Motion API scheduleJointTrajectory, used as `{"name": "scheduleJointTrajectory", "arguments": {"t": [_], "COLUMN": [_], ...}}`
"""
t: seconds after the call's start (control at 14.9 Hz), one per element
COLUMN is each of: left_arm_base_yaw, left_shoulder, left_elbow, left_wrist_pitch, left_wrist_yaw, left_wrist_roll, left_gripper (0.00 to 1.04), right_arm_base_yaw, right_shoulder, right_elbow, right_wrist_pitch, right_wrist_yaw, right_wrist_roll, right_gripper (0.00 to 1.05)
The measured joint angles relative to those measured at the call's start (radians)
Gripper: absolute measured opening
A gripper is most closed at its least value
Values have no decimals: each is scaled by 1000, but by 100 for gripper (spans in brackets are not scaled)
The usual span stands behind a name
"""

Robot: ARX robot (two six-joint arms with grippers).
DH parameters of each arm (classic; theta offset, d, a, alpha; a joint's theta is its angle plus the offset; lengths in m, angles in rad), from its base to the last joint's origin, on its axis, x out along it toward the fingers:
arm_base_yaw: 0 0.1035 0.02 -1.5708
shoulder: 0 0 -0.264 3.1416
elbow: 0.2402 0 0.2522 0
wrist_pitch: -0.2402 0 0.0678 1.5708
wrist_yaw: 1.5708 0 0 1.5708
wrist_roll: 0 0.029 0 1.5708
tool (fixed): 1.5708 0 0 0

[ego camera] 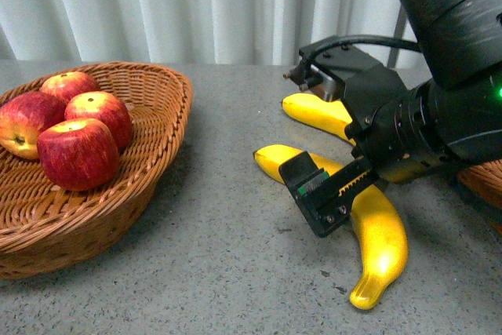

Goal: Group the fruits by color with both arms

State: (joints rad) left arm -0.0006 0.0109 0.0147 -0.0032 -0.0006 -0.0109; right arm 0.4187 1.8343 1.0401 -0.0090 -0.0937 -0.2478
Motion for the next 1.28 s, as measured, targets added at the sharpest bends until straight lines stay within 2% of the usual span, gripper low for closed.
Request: {"name": "scheduleJointTrajectory", "arguments": {"t": [0.2,0.34,0.54,0.74,1.07,1.28], "left_arm_base_yaw": [0,0,0,0,0,0], "left_shoulder": [0,0,0,0,0,0], "left_elbow": [0,0,0,0,0,0], "left_wrist_pitch": [0,0,0,0,0,0], "left_wrist_yaw": [0,0,0,0,0,0], "left_wrist_roll": [0,0,0,0,0,0], "left_gripper": [98,98,98,98,98,98], "right_arm_base_yaw": [14,28,16,-69,-325,-552], "right_shoulder": [19,13,-26,-214,-282,-275], "right_elbow": [-8,-21,-29,-32,-26,-28], "right_wrist_pitch": [-16,-8,-7,38,31,-1], "right_wrist_yaw": [5,1,-22,-161,-167,-172], "right_wrist_roll": [-9,-22,-14,45,-40,-171], "right_gripper": [96,66,33,33,33,33]}}
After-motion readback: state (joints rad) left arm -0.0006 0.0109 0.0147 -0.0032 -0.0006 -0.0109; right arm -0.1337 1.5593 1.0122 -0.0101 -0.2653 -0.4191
